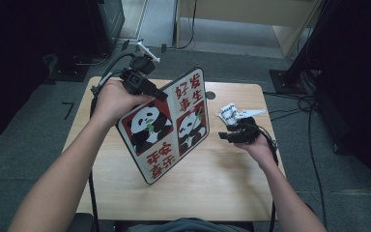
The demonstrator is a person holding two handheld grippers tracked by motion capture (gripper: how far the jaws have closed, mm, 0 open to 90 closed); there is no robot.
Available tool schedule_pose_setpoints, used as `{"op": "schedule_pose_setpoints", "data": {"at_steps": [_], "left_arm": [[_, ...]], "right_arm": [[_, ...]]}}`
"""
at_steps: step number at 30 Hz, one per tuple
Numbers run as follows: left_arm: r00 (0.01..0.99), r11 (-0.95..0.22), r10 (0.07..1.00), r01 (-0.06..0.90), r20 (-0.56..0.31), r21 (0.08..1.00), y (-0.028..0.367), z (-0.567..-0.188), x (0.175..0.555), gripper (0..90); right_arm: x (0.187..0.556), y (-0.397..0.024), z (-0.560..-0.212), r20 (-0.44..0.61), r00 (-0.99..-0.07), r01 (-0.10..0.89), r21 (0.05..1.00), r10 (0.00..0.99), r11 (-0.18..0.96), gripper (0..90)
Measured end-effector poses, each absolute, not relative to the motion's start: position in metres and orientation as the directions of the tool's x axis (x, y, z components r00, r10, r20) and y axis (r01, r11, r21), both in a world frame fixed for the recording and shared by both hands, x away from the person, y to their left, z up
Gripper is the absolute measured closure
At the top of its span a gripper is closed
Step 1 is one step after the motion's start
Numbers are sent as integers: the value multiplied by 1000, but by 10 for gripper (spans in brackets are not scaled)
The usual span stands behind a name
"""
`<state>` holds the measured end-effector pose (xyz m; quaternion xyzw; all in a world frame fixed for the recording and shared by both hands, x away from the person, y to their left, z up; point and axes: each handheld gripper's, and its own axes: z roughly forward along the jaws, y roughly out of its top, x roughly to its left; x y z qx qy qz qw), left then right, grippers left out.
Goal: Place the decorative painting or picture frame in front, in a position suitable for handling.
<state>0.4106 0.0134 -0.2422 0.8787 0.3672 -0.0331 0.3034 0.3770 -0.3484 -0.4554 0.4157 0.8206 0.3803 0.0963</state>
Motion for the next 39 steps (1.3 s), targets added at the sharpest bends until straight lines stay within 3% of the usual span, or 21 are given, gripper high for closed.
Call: {"op": "schedule_pose_setpoints", "data": {"at_steps": [3,4,9,25,39], "left_arm": [[715,-535,634,680,-295,501,14,-243,413,702],[715,-529,627,683,-310,504,14,-243,414,611],[705,-511,648,684,-290,521,16,-243,416,485],[690,-416,648,674,-321,610,44,-230,414,398],[635,-352,722,679,-275,644,94,-229,413,379]], "right_arm": [[377,-348,-456,151,-642,600,709,752,370,459],[378,-348,-456,150,-644,597,711,750,371,459],[378,-348,-456,152,-640,601,710,753,367,459],[380,-353,-456,158,-637,608,705,754,366,485],[394,-367,-454,131,-596,612,713,792,342,491]]}}
